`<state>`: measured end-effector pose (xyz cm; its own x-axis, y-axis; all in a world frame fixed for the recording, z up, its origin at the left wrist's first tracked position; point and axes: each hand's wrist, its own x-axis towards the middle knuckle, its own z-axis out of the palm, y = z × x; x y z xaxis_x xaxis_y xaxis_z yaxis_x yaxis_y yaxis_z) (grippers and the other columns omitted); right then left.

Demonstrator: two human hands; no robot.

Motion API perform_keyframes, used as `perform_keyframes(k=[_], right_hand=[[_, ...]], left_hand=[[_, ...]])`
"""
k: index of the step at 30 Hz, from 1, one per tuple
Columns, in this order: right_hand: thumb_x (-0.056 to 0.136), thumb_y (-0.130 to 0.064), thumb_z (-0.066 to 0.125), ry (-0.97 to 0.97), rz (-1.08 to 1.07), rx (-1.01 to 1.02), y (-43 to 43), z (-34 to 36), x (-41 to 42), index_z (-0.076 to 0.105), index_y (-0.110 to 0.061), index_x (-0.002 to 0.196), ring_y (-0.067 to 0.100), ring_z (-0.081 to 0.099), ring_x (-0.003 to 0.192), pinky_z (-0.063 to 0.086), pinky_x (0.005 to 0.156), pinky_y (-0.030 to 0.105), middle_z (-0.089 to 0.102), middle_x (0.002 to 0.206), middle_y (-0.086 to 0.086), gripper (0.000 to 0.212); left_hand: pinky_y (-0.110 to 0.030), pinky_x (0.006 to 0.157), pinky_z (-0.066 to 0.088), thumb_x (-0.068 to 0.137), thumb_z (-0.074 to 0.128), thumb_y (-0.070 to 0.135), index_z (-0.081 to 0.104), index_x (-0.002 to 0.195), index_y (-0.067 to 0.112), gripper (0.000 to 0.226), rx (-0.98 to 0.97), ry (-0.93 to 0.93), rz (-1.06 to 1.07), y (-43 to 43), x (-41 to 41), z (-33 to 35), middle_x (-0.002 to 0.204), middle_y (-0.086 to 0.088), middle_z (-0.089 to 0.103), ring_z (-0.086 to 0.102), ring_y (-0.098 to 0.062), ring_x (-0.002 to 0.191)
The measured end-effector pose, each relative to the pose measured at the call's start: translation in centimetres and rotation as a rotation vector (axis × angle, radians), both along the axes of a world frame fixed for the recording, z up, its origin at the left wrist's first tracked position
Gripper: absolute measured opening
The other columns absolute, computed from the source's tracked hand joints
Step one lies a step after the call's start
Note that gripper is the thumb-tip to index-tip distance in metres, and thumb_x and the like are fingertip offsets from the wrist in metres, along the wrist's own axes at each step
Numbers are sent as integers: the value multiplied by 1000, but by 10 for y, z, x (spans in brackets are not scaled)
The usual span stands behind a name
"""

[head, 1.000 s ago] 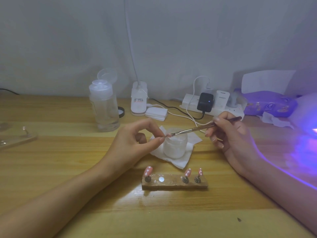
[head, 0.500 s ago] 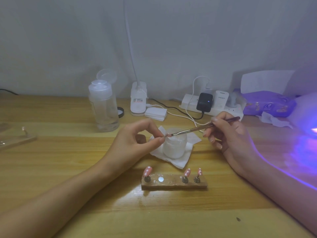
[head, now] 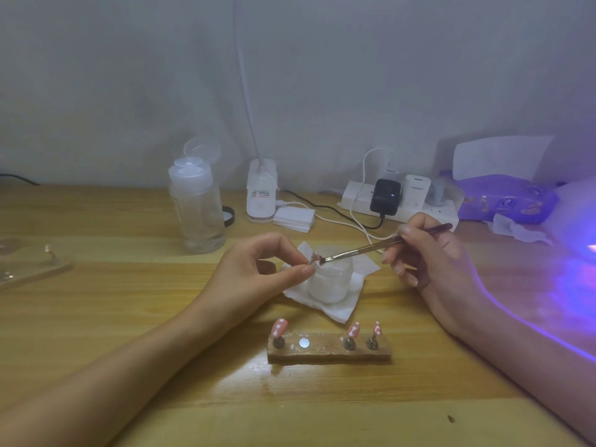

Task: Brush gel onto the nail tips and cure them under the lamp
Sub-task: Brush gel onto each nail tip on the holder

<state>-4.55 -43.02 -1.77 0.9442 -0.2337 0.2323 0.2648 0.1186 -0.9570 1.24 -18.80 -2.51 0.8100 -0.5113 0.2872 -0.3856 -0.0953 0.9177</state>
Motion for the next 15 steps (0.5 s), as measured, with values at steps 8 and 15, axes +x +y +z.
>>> perform_keyframes(k=[8,15], right_hand=[[98,-21,53,-15,-16,-32,0,0,0,52,-26,69,10,48,46,30,37,15,67,65,10,30],[95,-27,58,-14,1,-41,1,0,0,54,-28,68,11,50,47,32,39,15,69,68,10,27]], left_hand=[[-31,63,51,70,76,46,71,76,29,19,15,-2,2,0,2,-1,92,5,74,57,-23,62],[-31,64,51,72,77,42,70,76,25,18,-5,-4,4,0,1,-2,90,4,74,58,-24,64]])
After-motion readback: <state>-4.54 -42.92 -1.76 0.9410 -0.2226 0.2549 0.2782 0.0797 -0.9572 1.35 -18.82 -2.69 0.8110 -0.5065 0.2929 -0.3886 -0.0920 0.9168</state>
